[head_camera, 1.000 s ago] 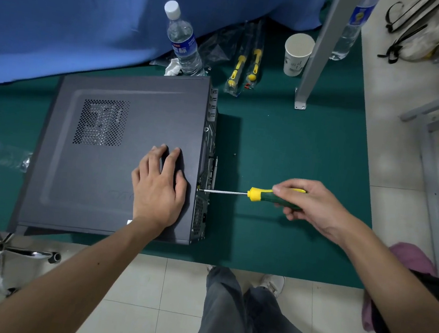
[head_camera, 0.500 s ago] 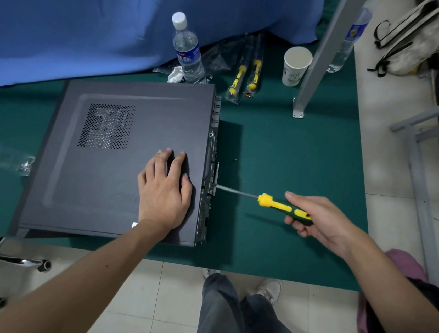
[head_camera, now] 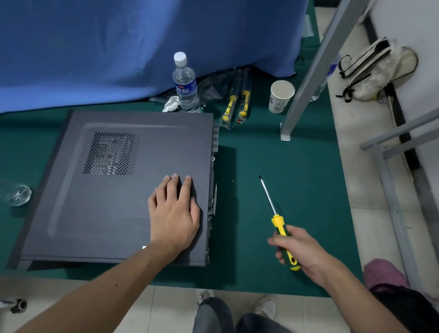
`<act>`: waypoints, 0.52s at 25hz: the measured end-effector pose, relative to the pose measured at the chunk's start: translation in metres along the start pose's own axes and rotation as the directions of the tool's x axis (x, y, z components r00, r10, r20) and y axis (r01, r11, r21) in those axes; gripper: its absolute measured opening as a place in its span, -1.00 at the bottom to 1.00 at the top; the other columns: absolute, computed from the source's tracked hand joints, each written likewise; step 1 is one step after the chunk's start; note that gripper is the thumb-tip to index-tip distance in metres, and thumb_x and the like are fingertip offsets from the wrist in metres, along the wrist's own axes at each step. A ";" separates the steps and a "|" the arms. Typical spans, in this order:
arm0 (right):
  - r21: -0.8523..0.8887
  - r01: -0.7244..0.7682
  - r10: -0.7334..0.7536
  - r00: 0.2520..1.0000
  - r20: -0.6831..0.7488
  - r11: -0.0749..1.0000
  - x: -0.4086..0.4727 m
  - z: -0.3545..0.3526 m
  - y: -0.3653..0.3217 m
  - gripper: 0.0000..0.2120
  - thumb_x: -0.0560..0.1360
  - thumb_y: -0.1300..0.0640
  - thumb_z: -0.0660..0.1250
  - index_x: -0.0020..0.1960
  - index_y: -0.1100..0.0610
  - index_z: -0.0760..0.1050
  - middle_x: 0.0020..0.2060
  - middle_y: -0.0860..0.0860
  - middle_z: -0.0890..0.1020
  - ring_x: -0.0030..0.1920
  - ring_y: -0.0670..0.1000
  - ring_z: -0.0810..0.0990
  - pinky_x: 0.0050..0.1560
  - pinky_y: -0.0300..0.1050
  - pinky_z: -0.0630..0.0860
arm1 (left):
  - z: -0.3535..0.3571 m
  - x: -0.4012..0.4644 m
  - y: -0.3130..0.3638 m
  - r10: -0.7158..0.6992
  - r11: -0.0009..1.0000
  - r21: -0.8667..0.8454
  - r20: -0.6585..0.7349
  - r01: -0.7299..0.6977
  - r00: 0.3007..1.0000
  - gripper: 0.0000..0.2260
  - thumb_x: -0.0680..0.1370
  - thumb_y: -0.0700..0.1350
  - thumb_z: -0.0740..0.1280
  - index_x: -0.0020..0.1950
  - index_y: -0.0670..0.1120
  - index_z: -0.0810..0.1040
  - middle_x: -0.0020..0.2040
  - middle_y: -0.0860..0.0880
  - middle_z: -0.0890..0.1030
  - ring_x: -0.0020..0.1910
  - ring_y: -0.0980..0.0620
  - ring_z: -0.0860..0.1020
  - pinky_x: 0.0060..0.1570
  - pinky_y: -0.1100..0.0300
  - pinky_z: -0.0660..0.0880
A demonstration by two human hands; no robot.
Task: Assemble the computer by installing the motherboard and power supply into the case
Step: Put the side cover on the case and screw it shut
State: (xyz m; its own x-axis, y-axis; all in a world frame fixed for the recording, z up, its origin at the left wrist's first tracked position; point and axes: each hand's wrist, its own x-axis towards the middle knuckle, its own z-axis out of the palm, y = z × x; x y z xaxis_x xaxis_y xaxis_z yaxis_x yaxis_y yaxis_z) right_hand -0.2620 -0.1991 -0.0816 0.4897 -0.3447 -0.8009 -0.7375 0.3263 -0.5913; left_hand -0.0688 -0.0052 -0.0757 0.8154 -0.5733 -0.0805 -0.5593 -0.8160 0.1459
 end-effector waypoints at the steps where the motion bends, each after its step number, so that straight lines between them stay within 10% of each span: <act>1: -0.017 0.014 -0.015 0.999 -0.046 1.000 0.002 0.005 -0.001 -0.84 0.47 0.13 0.43 -0.17 0.12 0.45 -0.40 0.01 0.51 -0.42 -0.02 0.52 -0.37 -0.16 0.47 | -0.003 0.003 -0.001 0.018 1.000 0.004 0.006 -0.018 1.000 -0.52 0.55 0.05 0.05 0.40 -0.09 0.44 0.36 -0.20 0.45 0.36 -0.22 0.35 0.25 -0.15 0.32; 5: -0.088 0.098 -0.112 0.979 -0.169 0.991 0.020 0.026 -0.017 -0.78 0.50 0.02 0.38 -0.18 0.15 0.48 -0.43 -0.02 0.49 -0.44 -0.06 0.51 -0.37 -0.15 0.46 | -0.014 0.037 -0.018 0.089 0.995 -0.053 0.002 -0.089 0.996 -0.63 0.57 0.08 0.13 0.31 -0.04 0.43 0.21 -0.14 0.42 0.21 -0.19 0.37 0.19 -0.11 0.30; 13: -0.203 0.116 -0.182 0.922 -0.343 0.972 0.102 0.062 -0.078 -0.74 0.47 0.05 0.37 -0.30 0.11 0.39 -0.41 0.06 0.44 -0.39 0.08 0.40 -0.30 -0.10 0.37 | -0.010 0.102 -0.025 -0.011 0.998 -0.064 -0.074 0.007 0.997 -0.48 0.63 0.19 0.04 0.57 0.09 0.18 0.58 -0.13 0.15 0.58 -0.11 0.00 0.49 -0.20 -0.04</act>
State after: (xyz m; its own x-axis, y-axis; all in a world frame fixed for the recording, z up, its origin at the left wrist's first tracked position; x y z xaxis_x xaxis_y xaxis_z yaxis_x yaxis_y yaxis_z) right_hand -0.1255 -0.2050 -0.1230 0.4259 -0.6786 -0.5984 -0.7545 0.0986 -0.6489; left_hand 0.0298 -0.0429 -0.0778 0.8304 -0.5571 -0.0094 -0.5434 -0.8133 0.2079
